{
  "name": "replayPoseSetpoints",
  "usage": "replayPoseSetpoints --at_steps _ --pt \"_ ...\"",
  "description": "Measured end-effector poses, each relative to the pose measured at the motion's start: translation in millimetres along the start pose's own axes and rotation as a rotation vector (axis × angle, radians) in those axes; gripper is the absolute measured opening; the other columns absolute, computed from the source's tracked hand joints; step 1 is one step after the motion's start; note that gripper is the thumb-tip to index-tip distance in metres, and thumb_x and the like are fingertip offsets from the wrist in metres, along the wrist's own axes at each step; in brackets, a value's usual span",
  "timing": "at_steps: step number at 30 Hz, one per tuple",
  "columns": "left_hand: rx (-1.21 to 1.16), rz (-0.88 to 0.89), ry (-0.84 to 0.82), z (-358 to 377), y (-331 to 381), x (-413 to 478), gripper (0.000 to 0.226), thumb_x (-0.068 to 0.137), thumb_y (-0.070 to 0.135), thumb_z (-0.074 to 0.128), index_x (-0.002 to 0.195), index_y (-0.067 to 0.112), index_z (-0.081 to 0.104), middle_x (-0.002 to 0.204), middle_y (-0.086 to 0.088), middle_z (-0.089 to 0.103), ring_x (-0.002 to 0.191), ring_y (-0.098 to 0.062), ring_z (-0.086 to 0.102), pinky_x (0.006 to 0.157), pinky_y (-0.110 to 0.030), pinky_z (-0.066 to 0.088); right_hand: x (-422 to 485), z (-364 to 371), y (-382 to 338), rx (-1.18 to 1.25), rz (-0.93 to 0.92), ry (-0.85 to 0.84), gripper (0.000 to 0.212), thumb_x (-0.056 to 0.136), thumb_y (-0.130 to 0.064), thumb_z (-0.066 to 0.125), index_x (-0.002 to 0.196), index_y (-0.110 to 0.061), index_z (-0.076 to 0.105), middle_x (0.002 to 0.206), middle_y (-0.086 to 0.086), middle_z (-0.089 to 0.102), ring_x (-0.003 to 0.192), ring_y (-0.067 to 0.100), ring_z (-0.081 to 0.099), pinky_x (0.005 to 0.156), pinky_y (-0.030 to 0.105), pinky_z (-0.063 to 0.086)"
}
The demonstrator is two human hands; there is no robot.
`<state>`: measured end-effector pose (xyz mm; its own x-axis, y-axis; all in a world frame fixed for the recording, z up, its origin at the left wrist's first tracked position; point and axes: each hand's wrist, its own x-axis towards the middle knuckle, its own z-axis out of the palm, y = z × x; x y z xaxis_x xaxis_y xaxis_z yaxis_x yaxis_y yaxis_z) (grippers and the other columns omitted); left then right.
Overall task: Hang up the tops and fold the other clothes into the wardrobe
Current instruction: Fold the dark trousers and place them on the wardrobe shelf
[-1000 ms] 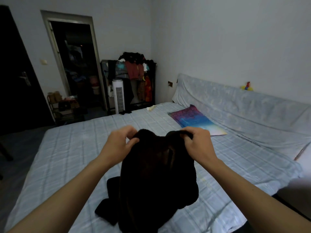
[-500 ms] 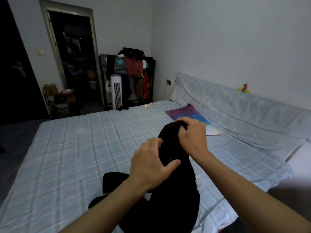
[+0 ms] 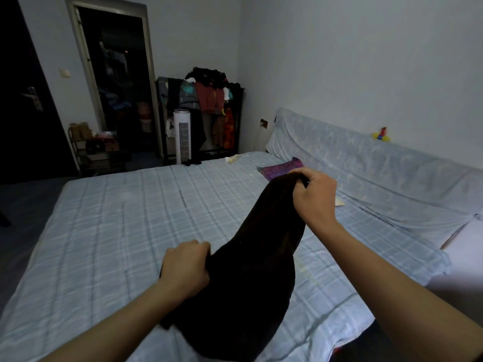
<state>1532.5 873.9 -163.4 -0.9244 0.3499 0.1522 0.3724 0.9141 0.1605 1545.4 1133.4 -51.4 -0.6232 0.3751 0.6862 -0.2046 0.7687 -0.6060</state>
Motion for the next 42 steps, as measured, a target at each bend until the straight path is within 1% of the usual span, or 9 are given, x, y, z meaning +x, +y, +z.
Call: replayPoseSetpoints --at_steps 7,13,16,22,26,29,33,37,42 --pt "-0.084 -0.103 0.137 -66 -58 29 0.013 0.078 0.016 0.059 0.084 0.026 0.065 0.083 -0.003 0.068 0.08 -0.027 0.065 0.058 -0.029 0.042 11 -7 14 0.002 0.047 -0.118 0.038 0.079 0.009 0.052 0.091 -0.017 0.078 0.088 -0.006 0.072 0.089 0.012 0.067 0.092 0.034 0.055" --pt "-0.131 -0.069 0.367 -142 -76 52 0.023 0.085 0.012 0.061 0.096 0.026 0.075 0.092 -0.005 0.073 0.087 -0.031 0.066 0.074 -0.04 0.055 29 -7 6 0.171 0.149 -0.292 0.041 0.089 0.009 0.05 0.102 -0.019 0.077 0.102 -0.007 0.074 0.099 0.007 0.068 0.098 0.037 0.054" --pt "-0.207 -0.044 0.425 -170 -83 61 0.021 0.089 0.011 0.063 0.096 0.025 0.076 0.091 0.0 0.074 0.085 -0.023 0.067 0.076 -0.033 0.052 35 -7 -6 0.34 0.203 -0.402 0.049 0.092 0.009 0.044 0.102 -0.026 0.077 0.106 -0.007 0.074 0.105 0.009 0.067 0.1 0.038 0.053" --pt "-0.341 -0.073 0.446 -191 -93 63 0.021 0.091 0.007 0.065 0.094 0.024 0.078 0.088 0.006 0.071 0.088 -0.013 0.065 0.082 -0.029 0.051 27 -9 -18 0.605 0.173 -0.758 0.055 0.089 0.016 0.038 0.111 -0.02 0.074 0.113 -0.003 0.074 0.109 0.017 0.068 0.089 0.025 0.055" --pt "-0.379 -0.11 0.431 -188 -98 62 0.023 0.092 0.004 0.065 0.097 0.021 0.079 0.094 0.001 0.073 0.09 -0.014 0.065 0.082 -0.027 0.05 12 -4 -11 0.547 0.131 -0.886 0.037 0.094 0.005 0.053 0.11 -0.02 0.073 0.108 0.0 0.074 0.102 0.015 0.07 0.087 0.024 0.054" --pt "-0.377 -0.097 0.425 -182 -95 61 0.022 0.091 0.003 0.065 0.098 0.019 0.079 0.098 0.0 0.074 0.094 -0.016 0.066 0.088 -0.028 0.052 7 2 -9 0.282 -0.006 -0.894 0.021 0.086 -0.012 0.075 0.104 -0.021 0.075 0.097 -0.004 0.075 0.092 0.008 0.07 0.083 0.02 0.054" --pt "-0.378 -0.04 0.408 -173 -89 60 0.021 0.091 0.002 0.065 0.1 0.016 0.078 0.103 -0.002 0.074 0.099 -0.018 0.067 0.093 -0.035 0.054 4 10 -8 -0.026 -0.212 -0.8 0.011 0.083 -0.008 0.073 0.08 -0.018 0.074 0.073 -0.002 0.072 0.062 0.004 0.059 0.063 0.022 0.046" --pt "-0.401 0.024 0.386 -165 -92 57 0.023 0.093 0.001 0.063 0.101 0.018 0.077 0.1 0.001 0.073 0.095 -0.015 0.066 0.087 -0.031 0.054 -16 23 1 -0.119 -0.296 -0.593 0.009 0.085 -0.003 0.064 0.088 -0.01 0.069 0.084 0.004 0.067 0.079 0.02 0.06 0.076 0.036 0.046" --pt "-0.435 0.167 0.218 -159 -105 46 0.033 0.093 -0.004 0.06 0.094 0.025 0.077 0.093 0.013 0.072 0.089 -0.001 0.067 0.078 -0.017 0.05 -28 29 12 0.039 -0.348 -0.423 0.026 0.082 0.012 0.06 0.091 -0.012 0.067 0.088 -0.002 0.064 0.083 0.013 0.061 0.079 0.029 0.049"
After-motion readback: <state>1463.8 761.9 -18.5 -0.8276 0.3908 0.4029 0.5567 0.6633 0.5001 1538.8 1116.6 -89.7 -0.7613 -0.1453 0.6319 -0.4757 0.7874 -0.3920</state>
